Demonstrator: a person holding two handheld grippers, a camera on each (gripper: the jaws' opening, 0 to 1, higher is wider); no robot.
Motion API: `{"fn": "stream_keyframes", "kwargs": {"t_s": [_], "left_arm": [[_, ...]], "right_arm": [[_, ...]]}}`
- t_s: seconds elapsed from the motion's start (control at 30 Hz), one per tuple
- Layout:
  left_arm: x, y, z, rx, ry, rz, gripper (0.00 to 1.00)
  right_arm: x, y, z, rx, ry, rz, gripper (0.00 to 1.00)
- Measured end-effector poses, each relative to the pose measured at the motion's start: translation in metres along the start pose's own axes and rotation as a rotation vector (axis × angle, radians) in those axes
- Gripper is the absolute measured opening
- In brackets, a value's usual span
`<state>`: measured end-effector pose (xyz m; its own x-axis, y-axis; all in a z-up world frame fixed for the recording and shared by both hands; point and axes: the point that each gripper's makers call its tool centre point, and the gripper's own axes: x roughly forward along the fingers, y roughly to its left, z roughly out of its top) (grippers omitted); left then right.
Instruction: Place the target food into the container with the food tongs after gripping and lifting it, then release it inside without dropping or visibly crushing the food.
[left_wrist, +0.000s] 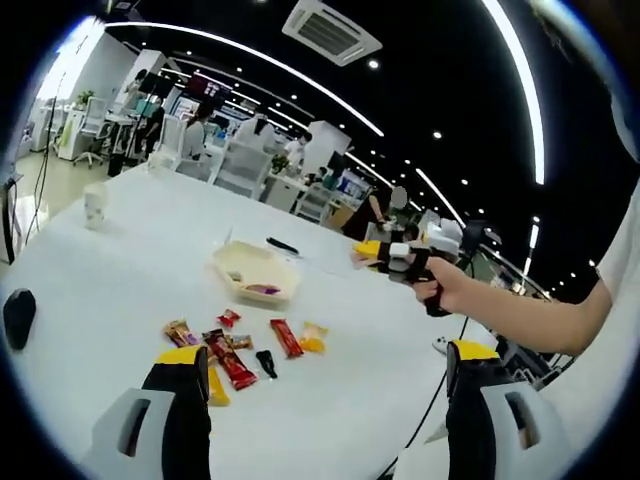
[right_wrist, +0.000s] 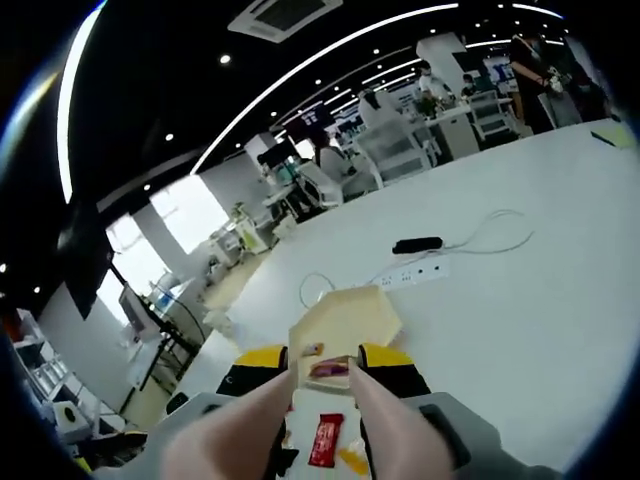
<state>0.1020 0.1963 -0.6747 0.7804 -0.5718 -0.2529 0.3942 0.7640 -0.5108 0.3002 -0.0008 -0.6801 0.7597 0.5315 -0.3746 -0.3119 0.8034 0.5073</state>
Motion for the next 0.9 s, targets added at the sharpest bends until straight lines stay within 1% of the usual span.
{"fn": "stream_keyframes", "kwargs": {"t_s": [0.1,0.2,0.33,0.4,0.57,0.73,0.9], "left_arm": [[0.001,0.001,0.002,-0.002,-0.010,0.000,0.99],[0.002,-0.001,0.002,-0.011,-0.013,-0.006,0.99],[0.004,-0.001,-0.006,-0.023,0.017,-0.009,0.99],[0.004,-0.002,-0.004,-0.019,0.003,-0.017,0.99],[0.006,0.001,0.003,-0.022,-0.026,-0.013,0.99],[0.004,0.006,0.004,-0.025,-0.032,0.002,0.99],[0.003,0.010,0.003,-0.018,-0.026,0.013,0.99]], "right_arm": [[0.002,0.001,-0.002,0.005,0.002,0.003,0.27],[0.004,0.003,-0.007,0.006,0.013,0.004,0.27],[0.008,0.004,-0.009,0.011,0.025,0.003,0.27],[0.011,0.003,-0.009,0.010,0.030,0.003,0.27],[0.014,0.006,-0.008,-0.003,0.038,0.007,0.27],[0.019,0.007,-0.015,0.000,0.055,0.009,0.27],[0.020,0.009,-0.018,0.005,0.060,0.011,0.27]]}}
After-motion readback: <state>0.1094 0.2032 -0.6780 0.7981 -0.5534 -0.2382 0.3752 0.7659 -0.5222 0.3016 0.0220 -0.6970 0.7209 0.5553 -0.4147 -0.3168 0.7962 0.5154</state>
